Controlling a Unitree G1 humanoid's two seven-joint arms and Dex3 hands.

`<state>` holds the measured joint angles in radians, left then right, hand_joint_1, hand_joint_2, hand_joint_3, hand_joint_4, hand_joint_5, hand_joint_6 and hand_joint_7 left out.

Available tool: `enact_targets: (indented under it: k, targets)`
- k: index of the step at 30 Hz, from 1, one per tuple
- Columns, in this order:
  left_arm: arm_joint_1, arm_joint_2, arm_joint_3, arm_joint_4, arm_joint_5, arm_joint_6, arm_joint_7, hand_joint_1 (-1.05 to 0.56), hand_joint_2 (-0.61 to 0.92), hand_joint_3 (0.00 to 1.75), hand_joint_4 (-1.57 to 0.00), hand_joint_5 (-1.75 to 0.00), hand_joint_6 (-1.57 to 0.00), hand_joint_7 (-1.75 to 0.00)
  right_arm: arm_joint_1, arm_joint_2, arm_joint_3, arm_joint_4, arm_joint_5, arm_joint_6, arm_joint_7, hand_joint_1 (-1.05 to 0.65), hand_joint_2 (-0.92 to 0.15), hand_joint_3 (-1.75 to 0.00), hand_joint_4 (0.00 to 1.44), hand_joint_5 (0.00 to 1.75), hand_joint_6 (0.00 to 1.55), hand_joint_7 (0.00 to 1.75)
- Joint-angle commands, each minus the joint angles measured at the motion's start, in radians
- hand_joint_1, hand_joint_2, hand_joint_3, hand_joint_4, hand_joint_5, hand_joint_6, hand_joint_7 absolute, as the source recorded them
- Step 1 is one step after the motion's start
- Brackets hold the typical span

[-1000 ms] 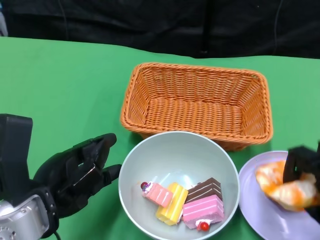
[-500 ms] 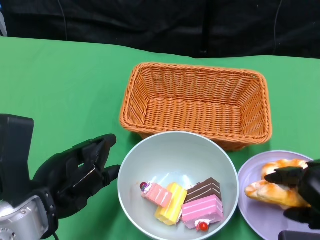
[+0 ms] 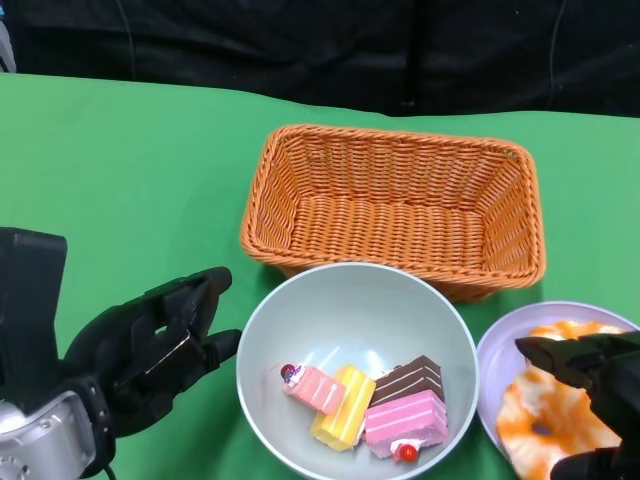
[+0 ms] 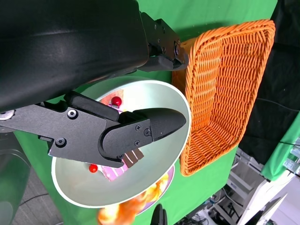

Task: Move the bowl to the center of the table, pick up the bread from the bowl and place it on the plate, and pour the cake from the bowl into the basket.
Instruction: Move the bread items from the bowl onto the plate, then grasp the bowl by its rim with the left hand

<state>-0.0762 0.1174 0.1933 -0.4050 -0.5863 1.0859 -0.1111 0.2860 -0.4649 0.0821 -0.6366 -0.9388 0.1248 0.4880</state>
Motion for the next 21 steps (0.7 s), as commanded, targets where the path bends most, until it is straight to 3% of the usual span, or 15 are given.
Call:
enact_targets:
  k: [1, 5, 9, 21]
  targets:
    - [0.003, 0.016, 0.006, 0.0, -0.002, -0.011, -0.011, -0.55, 0.92, 0.68, 0.0, -0.51, -0.22, 0.0, 0.012, 0.0, -0.017, -0.047, 0.004, 0.014, 0.021, -0.87, -0.92, -0.13, 0.22, 0.04, 0.2, 0.0]
    - [0.004, 0.016, 0.007, -0.001, -0.002, -0.011, -0.012, -0.55, 0.92, 0.67, 0.0, -0.5, -0.22, 0.0, 0.015, 0.0, -0.017, -0.058, 0.002, 0.021, 0.029, -0.87, -0.92, -0.13, 0.22, 0.04, 0.2, 0.0]
    - [-0.002, 0.013, 0.01, 0.002, 0.001, -0.007, -0.004, -0.55, 0.92, 0.67, 0.0, -0.53, -0.24, -0.01, 0.071, 0.055, -0.047, -0.152, 0.005, 0.021, -0.036, -0.82, -0.92, -0.1, 0.22, 0.04, 0.2, 0.0]
    - [-0.001, 0.022, 0.012, 0.007, 0.002, -0.016, -0.015, -0.55, 0.92, 0.68, 0.0, -0.55, -0.23, -0.01, 0.107, 0.11, -0.06, -0.157, 0.007, -0.035, -0.136, -0.8, -0.92, -0.1, 0.23, 0.07, 0.21, 0.01]
